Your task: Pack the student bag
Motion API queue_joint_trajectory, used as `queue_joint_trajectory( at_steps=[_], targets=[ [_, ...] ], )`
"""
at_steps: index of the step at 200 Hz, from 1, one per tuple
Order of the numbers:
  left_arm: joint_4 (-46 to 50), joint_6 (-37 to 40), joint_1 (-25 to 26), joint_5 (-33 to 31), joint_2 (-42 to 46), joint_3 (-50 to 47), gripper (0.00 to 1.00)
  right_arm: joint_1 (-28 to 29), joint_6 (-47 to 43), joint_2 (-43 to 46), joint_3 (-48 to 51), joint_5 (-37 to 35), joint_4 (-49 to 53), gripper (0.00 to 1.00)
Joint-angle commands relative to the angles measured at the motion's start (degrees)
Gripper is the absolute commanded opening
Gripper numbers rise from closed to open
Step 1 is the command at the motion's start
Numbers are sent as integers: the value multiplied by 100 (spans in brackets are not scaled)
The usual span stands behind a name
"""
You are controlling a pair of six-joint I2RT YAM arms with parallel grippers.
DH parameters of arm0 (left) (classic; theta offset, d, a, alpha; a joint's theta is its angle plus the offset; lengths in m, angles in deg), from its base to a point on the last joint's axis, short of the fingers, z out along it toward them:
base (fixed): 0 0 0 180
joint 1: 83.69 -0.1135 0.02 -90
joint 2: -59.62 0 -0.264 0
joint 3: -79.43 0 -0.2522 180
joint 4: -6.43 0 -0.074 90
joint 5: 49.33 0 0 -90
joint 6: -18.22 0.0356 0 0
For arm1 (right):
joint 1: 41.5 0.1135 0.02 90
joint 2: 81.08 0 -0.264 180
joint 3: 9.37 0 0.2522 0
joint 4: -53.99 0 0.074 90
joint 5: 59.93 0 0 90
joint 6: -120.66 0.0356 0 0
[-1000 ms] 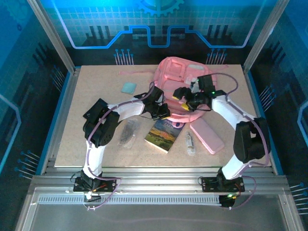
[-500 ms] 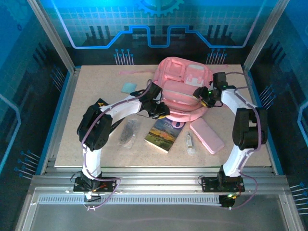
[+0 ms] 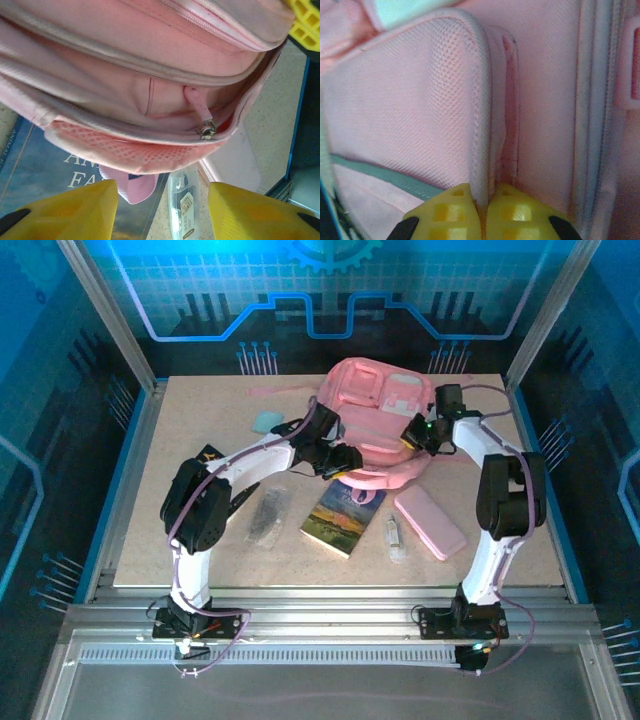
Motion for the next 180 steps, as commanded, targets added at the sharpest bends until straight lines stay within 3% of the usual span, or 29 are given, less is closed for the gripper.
queue_joint_trajectory(
  at_steps=[1,54,96,122,153,180],
  targets=[
    [1,243,37,66,111,378,52,-115,407,655,-347,740,-481,0],
    [43,144,38,59,108,788,52,-138,652,757,-745,1240,-503,0],
    [-416,-310,116,286,-85,548,51,-129,1114,985,-129,1282,-1373,0],
    [-502,-123,348,-267,-400,195,51,-151,1734,946,142,1614,-2142,0],
    [-1370,-377,32,-558,-588,-366,53,-184,1941,1134,212,1707,-2180,0],
    [-1609,-238,-187,-692,-577,-224,54,-280,1897,1268,205,1792,-2020,0]
  ],
)
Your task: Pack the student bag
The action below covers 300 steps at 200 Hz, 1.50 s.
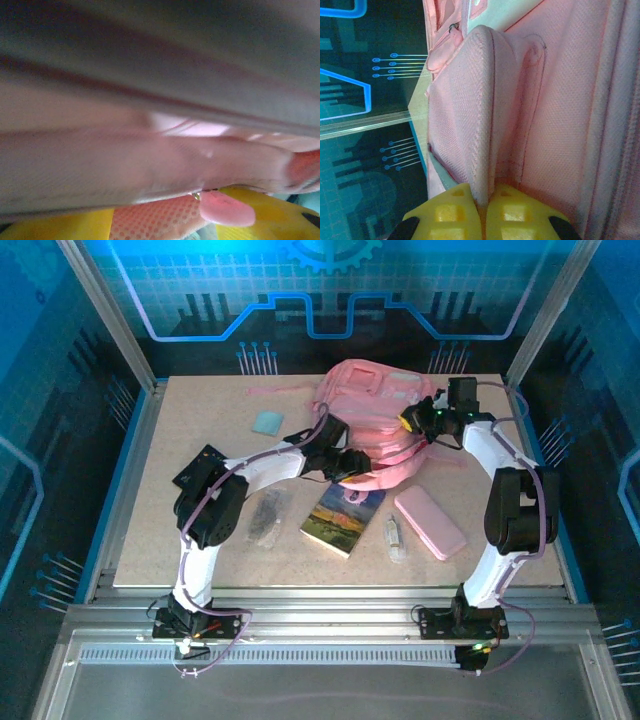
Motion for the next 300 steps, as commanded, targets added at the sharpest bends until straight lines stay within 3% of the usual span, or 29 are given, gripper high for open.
queue_joint_trajectory(
  at_steps=[1,29,37,71,119,138,191,233,263,286,300],
  targets=[
    [-475,1,-322,-421,-58,74,54,-135,206,635,-165,650,-755,0],
    [-345,61,-372,-228,187,439,57,-146,-92,741,-196,514,-396,0],
    [-268,29,-365,-143,276,505,67,-145,-131,755,-172,486,-375,0],
    [66,53,-284,-5,551,590,70,-146,-181,734,-93,430,-359,0],
    [791,1111,65,-930,651,694,67,-106,-206,685,-119,458,-355,0],
    [829,820,21,-1060,477,802,63,-71,-224,676,-118,430,-343,0],
    [318,-916,3,-1122,18,928,55,39,-249,694,-22,379,-308,0],
    [511,-1000,44,-1074,-127,952,45,14,-268,729,61,357,-346,0],
    [-791,-1158,63,-284,-33,332,30,7,-226,729,138,344,-458,0],
    [-2120,-1403,74,345,95,-106,29,10,-230,686,130,364,-458,0],
    [-2229,-1302,72,518,192,-224,29,-11,-241,651,107,366,-432,0]
  ],
)
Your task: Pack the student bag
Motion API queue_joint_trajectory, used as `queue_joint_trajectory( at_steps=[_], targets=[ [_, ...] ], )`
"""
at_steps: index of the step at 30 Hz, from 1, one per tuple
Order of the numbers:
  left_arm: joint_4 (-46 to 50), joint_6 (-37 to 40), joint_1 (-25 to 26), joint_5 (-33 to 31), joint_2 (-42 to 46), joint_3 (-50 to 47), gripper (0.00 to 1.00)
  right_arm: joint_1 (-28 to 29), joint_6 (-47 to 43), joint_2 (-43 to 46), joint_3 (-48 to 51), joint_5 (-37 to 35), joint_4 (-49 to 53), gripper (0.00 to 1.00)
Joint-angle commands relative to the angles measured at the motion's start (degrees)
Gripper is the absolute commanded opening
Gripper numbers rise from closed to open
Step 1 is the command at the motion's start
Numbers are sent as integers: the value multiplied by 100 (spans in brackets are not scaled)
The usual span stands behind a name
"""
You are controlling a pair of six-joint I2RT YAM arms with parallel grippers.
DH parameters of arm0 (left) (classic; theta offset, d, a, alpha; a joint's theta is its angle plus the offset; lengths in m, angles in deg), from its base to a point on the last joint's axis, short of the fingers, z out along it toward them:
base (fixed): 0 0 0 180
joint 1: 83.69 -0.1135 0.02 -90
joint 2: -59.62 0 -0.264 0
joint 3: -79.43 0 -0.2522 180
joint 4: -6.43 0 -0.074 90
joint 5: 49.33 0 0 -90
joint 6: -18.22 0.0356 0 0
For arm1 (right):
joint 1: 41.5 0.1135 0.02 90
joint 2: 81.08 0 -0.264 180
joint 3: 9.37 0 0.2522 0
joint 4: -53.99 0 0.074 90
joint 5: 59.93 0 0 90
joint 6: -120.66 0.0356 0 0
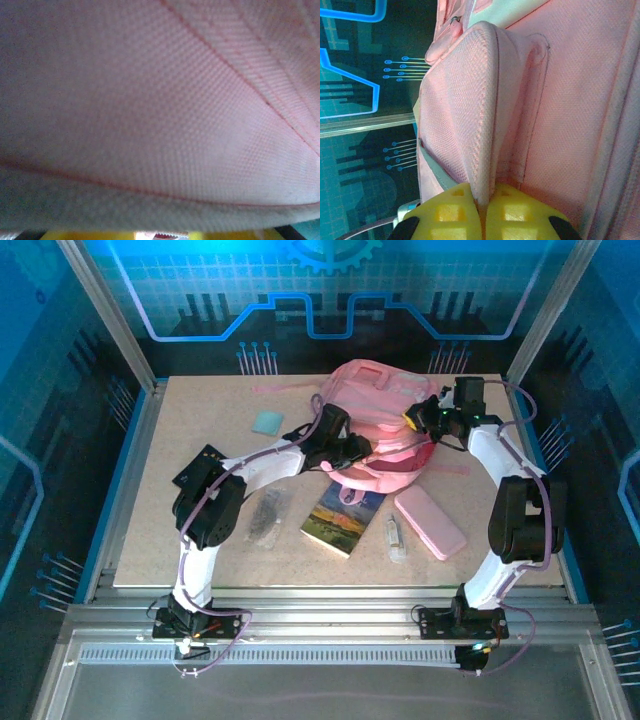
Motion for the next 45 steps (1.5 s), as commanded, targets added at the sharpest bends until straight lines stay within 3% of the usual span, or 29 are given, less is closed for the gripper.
queue_joint_trajectory(
  at_steps=[1,6,12,15,20,25,36,40,45],
  targets=[
    [-1202,-167,22,757,125,-291,29,48,-60,272,-90,457,-436,0],
    [-397,687,26,764,502,-469,33,10,-59,261,-73,436,-465,0],
    [-1122,1368,23,1340,1304,-1286,39,-3,-86,234,-89,421,-432,0],
    [-994,1479,23,1573,1408,-1342,39,-16,-104,214,-74,418,-404,0],
    [-252,1552,36,952,1371,-1206,43,-12,-86,229,-38,424,-428,0],
    [1057,1505,207,-372,1184,-663,43,-12,-79,324,16,375,-404,0],
    [1942,780,752,-1100,295,256,46,53,174,342,118,375,-697,0],
    [1747,342,751,-1333,222,-9,46,73,256,388,155,374,-816,0],
    [1315,443,716,-1452,-48,271,49,108,265,406,146,407,-825,0]
  ],
)
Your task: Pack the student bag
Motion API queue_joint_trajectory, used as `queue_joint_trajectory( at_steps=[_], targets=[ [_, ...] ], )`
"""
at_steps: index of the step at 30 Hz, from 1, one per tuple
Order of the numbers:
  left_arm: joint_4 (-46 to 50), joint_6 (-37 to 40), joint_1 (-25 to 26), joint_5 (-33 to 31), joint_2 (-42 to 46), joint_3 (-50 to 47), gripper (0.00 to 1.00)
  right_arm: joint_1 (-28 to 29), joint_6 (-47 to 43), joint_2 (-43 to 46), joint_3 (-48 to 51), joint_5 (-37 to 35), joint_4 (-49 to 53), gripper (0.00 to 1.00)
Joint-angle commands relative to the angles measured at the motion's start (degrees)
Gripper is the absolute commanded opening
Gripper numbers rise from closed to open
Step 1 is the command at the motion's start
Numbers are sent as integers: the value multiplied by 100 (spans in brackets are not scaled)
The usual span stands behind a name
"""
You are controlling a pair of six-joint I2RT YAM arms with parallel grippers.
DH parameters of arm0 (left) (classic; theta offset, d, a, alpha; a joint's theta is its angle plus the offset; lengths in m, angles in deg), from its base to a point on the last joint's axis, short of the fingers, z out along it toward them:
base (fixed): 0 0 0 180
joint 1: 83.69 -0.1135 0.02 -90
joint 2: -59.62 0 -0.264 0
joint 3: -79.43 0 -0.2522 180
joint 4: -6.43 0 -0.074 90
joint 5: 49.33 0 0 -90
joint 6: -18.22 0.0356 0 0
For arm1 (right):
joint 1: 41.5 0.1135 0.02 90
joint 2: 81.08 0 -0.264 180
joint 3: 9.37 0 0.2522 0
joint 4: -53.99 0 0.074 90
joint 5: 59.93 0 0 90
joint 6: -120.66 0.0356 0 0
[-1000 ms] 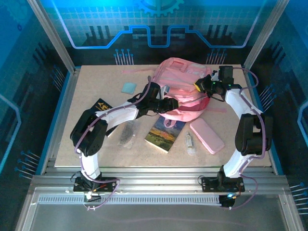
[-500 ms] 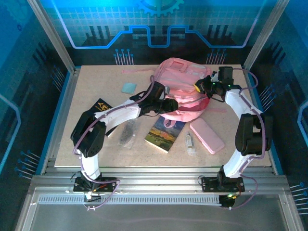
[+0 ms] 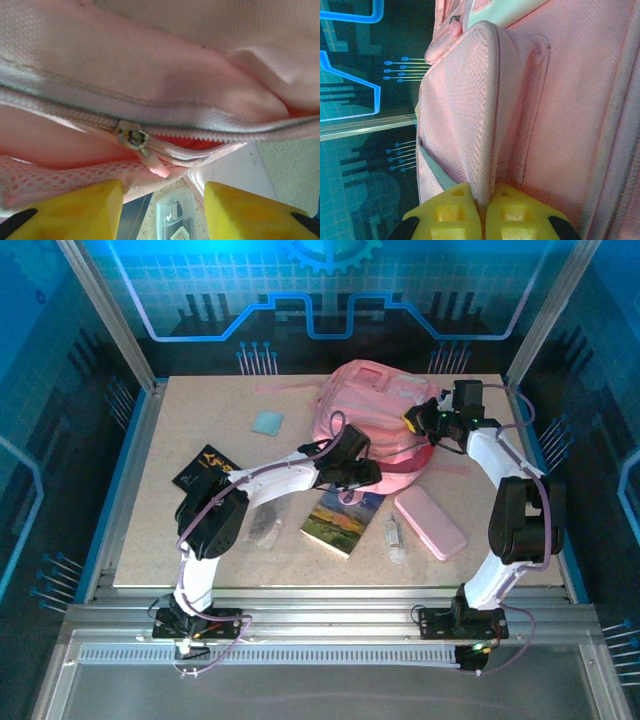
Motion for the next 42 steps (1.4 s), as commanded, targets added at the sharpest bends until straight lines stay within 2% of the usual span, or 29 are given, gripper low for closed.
queue_joint_trajectory(
  at_steps=[1,5,12,17,21,26,29,36,42],
  targets=[
    [-123,-88,-60,-436,-295,274,49,97,91,373,-66,383,-582,0],
    [-250,-36,-90,-620,-425,375,45,91,65,391,-25,396,-565,0],
    [-75,-51,-268,-725,-423,328,21,66,42,470,66,424,-585,0],
    [84,1,-274,-511,-34,364,16,-23,22,503,124,449,-564,0],
    [413,129,-275,-450,331,336,19,-72,13,500,137,476,-582,0],
    [701,397,-284,-791,507,281,34,-77,22,474,127,480,-591,0],
    [634,477,-299,-729,374,391,40,-75,33,474,127,476,-593,0],
    [374,601,-252,-272,11,590,42,-77,13,504,122,449,-545,0],
    [310,1207,-88,-471,-54,363,44,-85,39,526,163,440,-581,0]
  ],
)
